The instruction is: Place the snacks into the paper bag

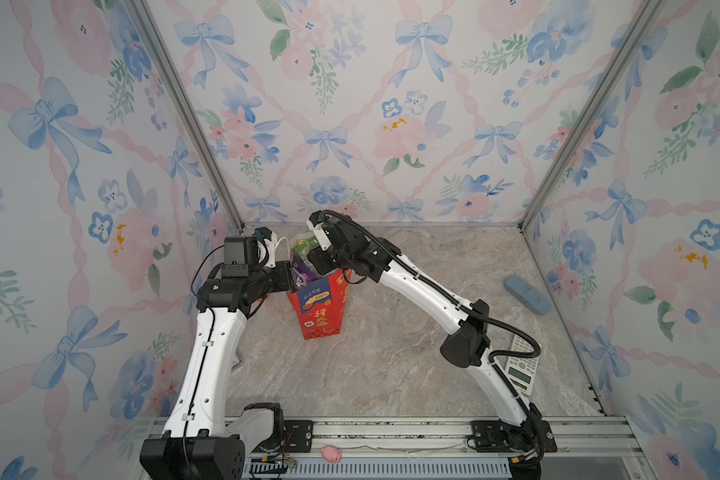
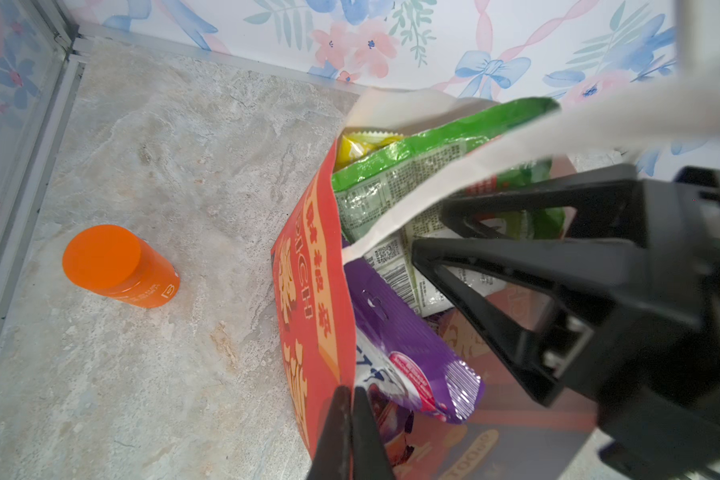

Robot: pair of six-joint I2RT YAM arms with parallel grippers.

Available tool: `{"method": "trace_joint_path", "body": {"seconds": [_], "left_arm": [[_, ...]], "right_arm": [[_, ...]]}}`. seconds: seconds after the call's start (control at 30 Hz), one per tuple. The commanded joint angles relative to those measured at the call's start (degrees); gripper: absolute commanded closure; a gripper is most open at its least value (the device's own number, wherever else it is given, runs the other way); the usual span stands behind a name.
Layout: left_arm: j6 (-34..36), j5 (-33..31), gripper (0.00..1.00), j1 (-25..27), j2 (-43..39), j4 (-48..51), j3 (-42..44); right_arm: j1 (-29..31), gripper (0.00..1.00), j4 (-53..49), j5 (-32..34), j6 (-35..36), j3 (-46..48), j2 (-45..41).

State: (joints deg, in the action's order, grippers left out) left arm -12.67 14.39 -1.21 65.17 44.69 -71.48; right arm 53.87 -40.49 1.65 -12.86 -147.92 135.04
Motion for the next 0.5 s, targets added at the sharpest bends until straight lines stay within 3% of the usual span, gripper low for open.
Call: {"method": "trace_joint_path", "body": {"seconds": [0.0,0.27,0.47], "left_arm": [[-0.17,0.81,1.00,-0.28,-1.36,-1.70,-0.15],[-0.69,0.00,1.00,-0.34,-0.88,-1.69,-0.57],[-0.87,-0.52,0.95,-0.31,-1.27,-1.65,-0.84]], "right_arm": [[0.68,0.53,3.32,-2.69,0.93,1.06,-9.05],[1.33,0.38,7.77,-5.81,3.39,10.19,-19.52],[0.20,0.26,11.54,-0.35,6.54,23.61,-28.25]]}}
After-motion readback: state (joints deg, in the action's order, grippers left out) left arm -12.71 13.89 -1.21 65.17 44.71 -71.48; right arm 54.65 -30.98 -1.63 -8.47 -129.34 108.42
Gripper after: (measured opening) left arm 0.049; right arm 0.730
